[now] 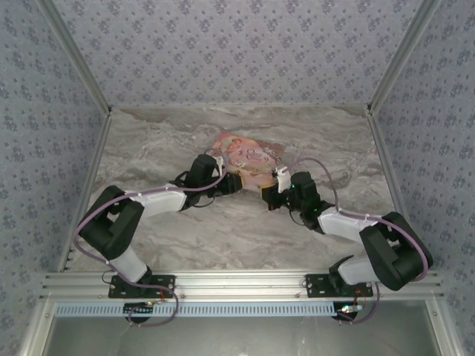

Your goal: Unlock the padlock with the key

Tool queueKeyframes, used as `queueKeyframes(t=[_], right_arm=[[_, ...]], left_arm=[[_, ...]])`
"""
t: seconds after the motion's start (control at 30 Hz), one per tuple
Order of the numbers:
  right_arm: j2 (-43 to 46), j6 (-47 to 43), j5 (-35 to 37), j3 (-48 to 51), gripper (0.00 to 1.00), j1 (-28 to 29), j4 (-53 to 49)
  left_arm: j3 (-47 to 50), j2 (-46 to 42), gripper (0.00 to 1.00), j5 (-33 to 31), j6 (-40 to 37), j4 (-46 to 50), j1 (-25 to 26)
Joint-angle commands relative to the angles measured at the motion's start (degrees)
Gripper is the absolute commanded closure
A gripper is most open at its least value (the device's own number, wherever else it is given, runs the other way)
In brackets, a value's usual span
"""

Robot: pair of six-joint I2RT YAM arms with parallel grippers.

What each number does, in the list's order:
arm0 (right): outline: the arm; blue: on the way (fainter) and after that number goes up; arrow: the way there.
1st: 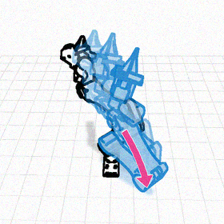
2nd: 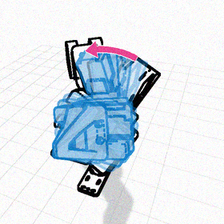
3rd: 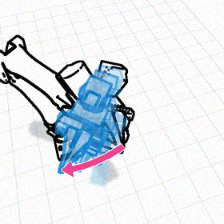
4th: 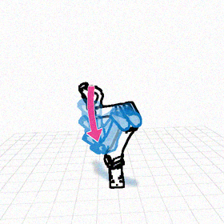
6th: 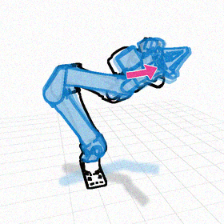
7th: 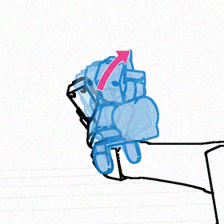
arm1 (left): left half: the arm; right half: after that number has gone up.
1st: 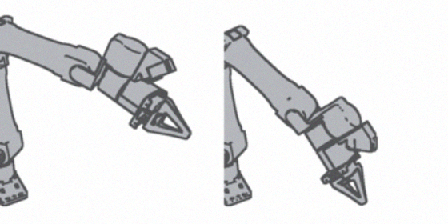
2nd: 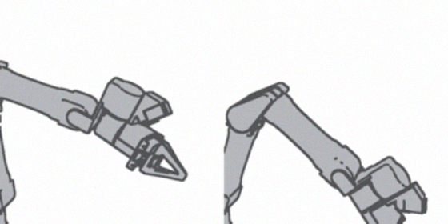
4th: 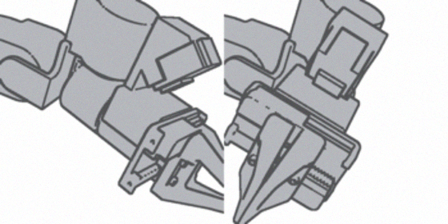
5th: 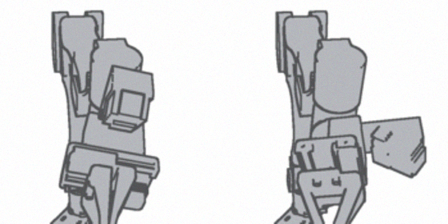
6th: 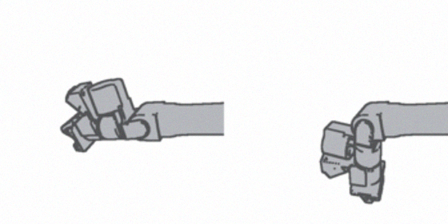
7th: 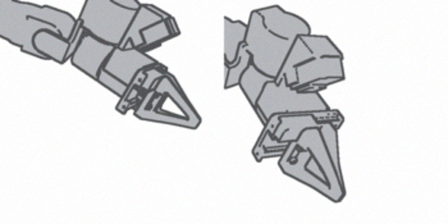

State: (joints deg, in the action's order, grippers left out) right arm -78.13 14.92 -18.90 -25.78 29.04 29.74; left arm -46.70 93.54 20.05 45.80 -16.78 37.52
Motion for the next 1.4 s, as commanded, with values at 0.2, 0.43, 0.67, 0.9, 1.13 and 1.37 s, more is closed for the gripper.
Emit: queueKeyframes(t=[0.2, 0.43, 0.67, 0.9, 1.13, 1.37], right_arm=[[-1.05, -3.24, -2.76, -0.69, 0.97, 4.61, 0.88], [-6.39, -0.77, -0.65, -1.45, 0.97, 7.2, 6.95], [-9.93, 0.55, 1.98, -2.96, 0.97, 8.1, 10.5], [-11.06, 2.09, 4.55, -2.58, 0.98, 7.71, 12.05], [-11.3, 2.45, 4.66, -3.66, 0.97, 7.41, 12.14], [-11.9, 3.01, 4.23, -4.17, 0.97, 7.25, 13.32]], left_arm=[[-1.64, -2.57, 0.75, 0.69, 1.33, -3.18, 0.49], [-1.8, -2.83, 0.75, 0.95, 2.56, -3.06, 0.53], [-2.28, -3.27, 0.75, 0.62, 4.46, -1.74, 0.46], [-2.31, -3.3, 0.75, 0.41, 5.48, -1.27, 0.5], [-2.45, -2.85, 0.75, 0.88, 5.7, -1.36, 0.47], [-2.32, -2.74, 0.75, 0.86, 6.01, -1.64, 0.46]])
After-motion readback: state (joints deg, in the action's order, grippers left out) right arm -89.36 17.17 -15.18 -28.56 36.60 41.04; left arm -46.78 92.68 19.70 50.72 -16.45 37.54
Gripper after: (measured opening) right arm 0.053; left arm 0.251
